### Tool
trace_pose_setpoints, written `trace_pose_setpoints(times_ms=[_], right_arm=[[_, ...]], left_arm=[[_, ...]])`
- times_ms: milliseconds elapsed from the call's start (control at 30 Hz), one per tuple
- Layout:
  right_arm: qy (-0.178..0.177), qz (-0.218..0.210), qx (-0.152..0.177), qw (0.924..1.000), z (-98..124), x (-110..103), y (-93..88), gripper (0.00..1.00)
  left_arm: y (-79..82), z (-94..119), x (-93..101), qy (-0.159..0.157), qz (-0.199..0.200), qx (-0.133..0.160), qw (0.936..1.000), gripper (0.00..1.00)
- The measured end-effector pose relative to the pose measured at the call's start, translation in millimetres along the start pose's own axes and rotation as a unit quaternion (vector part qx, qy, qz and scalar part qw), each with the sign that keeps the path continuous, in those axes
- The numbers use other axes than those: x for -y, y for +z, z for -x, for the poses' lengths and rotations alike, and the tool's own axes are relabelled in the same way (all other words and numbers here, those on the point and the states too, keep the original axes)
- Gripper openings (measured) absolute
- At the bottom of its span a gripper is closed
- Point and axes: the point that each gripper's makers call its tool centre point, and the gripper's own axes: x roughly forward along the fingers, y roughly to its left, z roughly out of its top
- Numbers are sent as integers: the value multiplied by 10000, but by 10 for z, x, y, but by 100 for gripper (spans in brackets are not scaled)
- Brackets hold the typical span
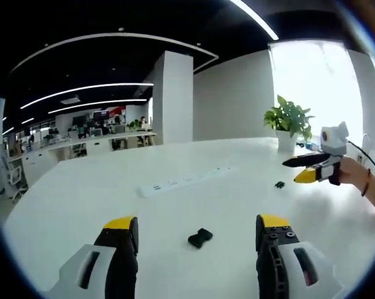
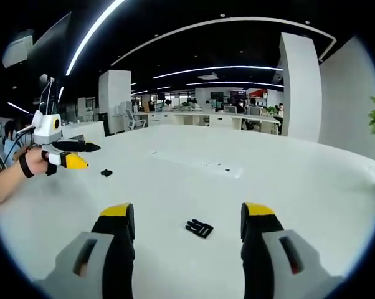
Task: Snap the two parts of the plastic buckle together until the buckle closes and remains connected.
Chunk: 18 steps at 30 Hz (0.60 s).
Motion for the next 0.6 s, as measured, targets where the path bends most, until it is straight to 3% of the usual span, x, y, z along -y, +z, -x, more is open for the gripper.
trace_pose_setpoints(times_ms=[600], right_arm=[[-16, 16, -98, 9999, -25, 28, -75, 69]], left_arm=[[-61, -15, 7, -4, 5, -67, 10000, 78]])
